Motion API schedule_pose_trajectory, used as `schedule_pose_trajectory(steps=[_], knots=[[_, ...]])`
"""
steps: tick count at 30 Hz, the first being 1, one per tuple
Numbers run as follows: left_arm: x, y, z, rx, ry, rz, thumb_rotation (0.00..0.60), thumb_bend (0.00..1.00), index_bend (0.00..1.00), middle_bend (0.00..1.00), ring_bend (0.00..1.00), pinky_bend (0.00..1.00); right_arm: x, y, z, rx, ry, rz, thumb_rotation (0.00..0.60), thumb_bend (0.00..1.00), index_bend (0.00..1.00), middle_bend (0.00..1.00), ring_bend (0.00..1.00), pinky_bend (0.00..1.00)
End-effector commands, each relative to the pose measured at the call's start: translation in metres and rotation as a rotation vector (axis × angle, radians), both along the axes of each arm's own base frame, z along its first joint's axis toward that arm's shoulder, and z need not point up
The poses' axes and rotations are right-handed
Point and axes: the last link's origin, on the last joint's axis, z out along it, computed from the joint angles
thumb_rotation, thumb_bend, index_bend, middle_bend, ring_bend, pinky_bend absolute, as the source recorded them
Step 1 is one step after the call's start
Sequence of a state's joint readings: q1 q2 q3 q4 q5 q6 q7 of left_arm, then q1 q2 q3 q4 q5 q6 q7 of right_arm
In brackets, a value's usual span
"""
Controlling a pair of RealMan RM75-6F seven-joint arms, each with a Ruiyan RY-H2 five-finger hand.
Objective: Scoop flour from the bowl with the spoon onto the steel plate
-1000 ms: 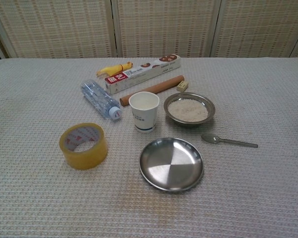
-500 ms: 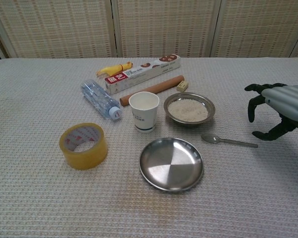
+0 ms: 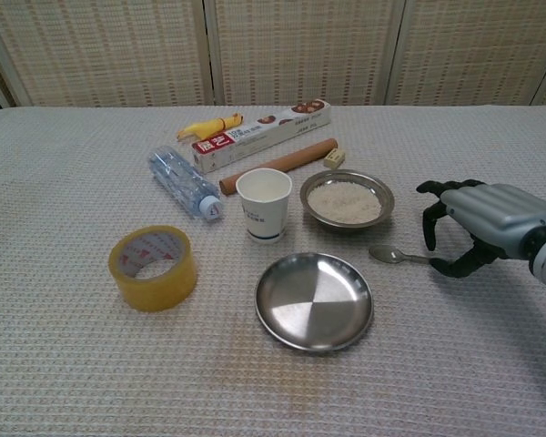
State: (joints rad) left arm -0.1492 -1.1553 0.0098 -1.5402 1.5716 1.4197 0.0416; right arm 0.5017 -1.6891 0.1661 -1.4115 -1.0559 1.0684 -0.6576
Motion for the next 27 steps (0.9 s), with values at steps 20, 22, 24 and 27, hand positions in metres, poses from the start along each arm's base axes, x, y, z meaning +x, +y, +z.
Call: schedule_pose_trajectory(steps=[20, 22, 24, 27], knots=[[0.0, 0.0, 0.0, -0.021, -0.015, 0.006, 0.6, 0.45, 0.0, 0.0, 0.02, 0.15, 0.006, -0.002, -0.016, 0.012, 0.006, 0.014, 0.578, 0.3, 0.53, 0.0, 0.0, 0.0], [0.0, 0.0, 0.0, -0.022, -0.015, 0.007, 0.6, 0.45, 0.0, 0.0, 0.02, 0.15, 0.006, -0.002, -0.017, 0.008, 0.011, 0.017, 0.59, 0.3, 0.53, 0.0, 0.0, 0.0], [0.0, 0.0, 0.0, -0.022, -0.015, 0.008, 0.6, 0.45, 0.0, 0.0, 0.02, 0.15, 0.007, -0.002, -0.017, 0.002, 0.014, 0.02, 0.599, 0.3, 0.54, 0.0, 0.0, 0.0], [0.0, 0.0, 0.0, -0.023, -0.013, 0.008, 0.6, 0.45, 0.0, 0.0, 0.02, 0.16, 0.007, -0.002, -0.017, -0.004, 0.009, 0.019, 0.6, 0.3, 0.58, 0.0, 0.0, 0.0]])
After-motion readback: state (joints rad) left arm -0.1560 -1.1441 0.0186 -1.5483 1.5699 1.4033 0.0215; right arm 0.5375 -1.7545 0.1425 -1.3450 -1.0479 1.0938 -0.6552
